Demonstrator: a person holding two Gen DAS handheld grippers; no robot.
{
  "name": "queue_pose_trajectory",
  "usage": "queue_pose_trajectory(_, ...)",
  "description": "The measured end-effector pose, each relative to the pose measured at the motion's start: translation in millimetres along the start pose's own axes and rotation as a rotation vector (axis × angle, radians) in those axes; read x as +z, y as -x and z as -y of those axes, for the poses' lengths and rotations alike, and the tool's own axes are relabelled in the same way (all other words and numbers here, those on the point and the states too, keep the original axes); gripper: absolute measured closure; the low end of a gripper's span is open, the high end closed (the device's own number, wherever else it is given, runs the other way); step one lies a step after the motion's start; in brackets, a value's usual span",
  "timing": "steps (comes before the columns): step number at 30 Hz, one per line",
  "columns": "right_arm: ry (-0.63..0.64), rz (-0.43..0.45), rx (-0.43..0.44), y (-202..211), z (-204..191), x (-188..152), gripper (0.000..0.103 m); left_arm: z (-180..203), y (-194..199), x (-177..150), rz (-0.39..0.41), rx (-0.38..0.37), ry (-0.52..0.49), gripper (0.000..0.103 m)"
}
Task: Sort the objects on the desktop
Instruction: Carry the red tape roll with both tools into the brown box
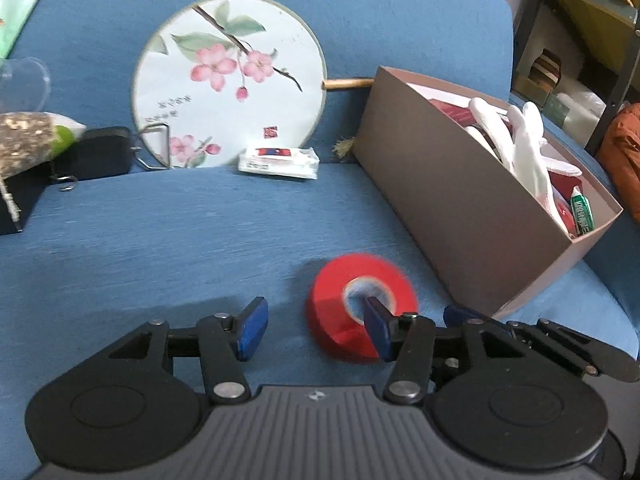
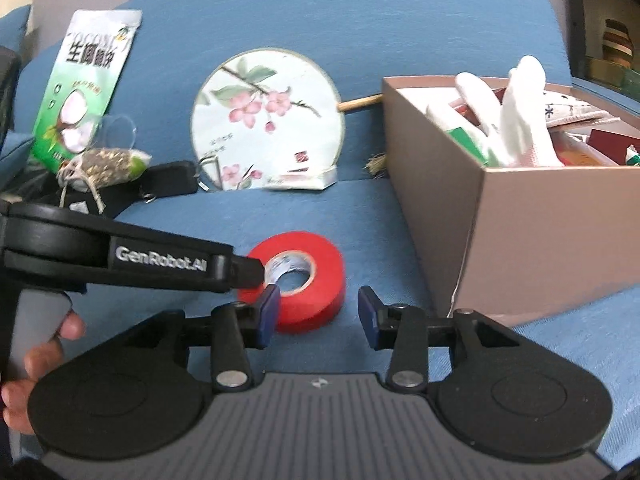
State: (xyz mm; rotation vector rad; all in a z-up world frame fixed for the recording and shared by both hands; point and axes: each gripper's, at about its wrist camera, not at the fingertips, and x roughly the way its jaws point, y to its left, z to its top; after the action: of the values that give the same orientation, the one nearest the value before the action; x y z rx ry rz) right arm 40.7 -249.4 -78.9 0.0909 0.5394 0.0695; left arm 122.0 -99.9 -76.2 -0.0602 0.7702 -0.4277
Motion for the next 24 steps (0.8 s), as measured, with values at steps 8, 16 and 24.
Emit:
queue_pose_trajectory(8,0.033,-0.041,-0.048,-33.7,-0.8,12.4,0.064,-1.2,-25.4,6.5,-0.021,0.026,0.019,0.049)
queue_pose_trajectory(16,0.002,-0.120,-0.049,-49.9,-1.5,19.6,0.064,-7.3,-23.3,6.1,-0.025,-0.038,0.066,0.070)
queue_pose_trajectory(24,0.003,-0.162,0.011,-37.0,-0.3,21.0,0.074,6.0,-6.6,0.2,-0.032,-0.040,0.039,0.075)
